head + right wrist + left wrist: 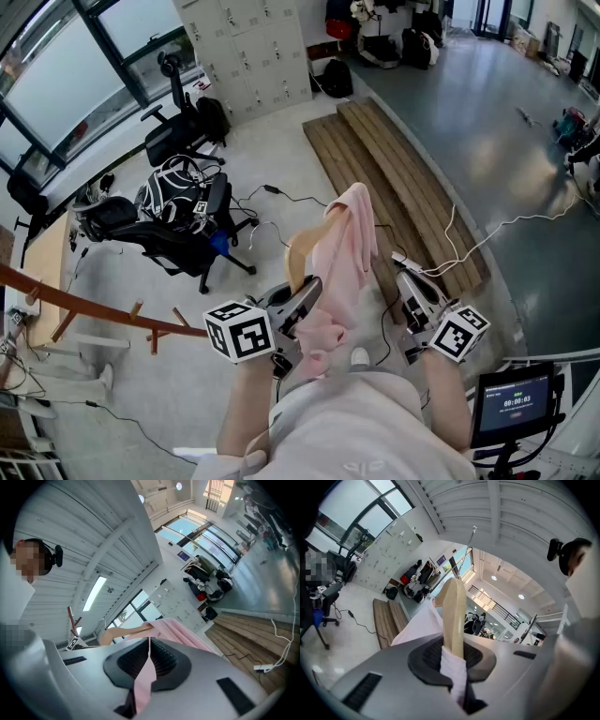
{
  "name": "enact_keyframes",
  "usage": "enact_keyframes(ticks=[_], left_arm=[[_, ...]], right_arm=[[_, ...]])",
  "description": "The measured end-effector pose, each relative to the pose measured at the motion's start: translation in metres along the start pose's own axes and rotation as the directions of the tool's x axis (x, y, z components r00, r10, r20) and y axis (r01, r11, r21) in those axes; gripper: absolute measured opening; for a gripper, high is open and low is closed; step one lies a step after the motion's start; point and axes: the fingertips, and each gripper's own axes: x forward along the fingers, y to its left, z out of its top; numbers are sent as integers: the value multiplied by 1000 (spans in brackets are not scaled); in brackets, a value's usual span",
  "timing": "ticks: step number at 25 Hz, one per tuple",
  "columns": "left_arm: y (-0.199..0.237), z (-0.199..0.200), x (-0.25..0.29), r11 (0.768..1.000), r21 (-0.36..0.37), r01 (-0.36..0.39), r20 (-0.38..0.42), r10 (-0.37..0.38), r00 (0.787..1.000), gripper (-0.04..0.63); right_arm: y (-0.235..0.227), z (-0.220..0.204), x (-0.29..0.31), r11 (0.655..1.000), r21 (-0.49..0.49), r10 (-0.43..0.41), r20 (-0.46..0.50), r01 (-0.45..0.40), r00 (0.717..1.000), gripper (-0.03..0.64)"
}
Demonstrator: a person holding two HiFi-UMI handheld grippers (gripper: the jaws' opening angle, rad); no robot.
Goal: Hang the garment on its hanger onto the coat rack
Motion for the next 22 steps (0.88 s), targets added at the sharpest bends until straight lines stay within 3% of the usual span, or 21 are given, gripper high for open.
enact_keyframes(ticks=[6, 11, 15, 22], left_arm=[[11, 7, -46, 998, -15, -58, 57, 58, 997, 20], [32, 4, -92, 988, -38, -149, 136, 153, 979, 20], [36, -1, -136, 972, -67, -223, 205, 232, 951, 20], [12, -6, -194, 926, -115, -360, 306, 378, 874, 20]], right_arm=[[36, -15, 41, 995, -7, 97, -60, -97, 993, 17], [69, -50, 88, 975, 8, 222, -162, -224, 961, 17], [107, -76, 118, 941, 22, 333, -248, -338, 910, 17], [177, -99, 145, 844, 91, 523, -365, -529, 771, 17]])
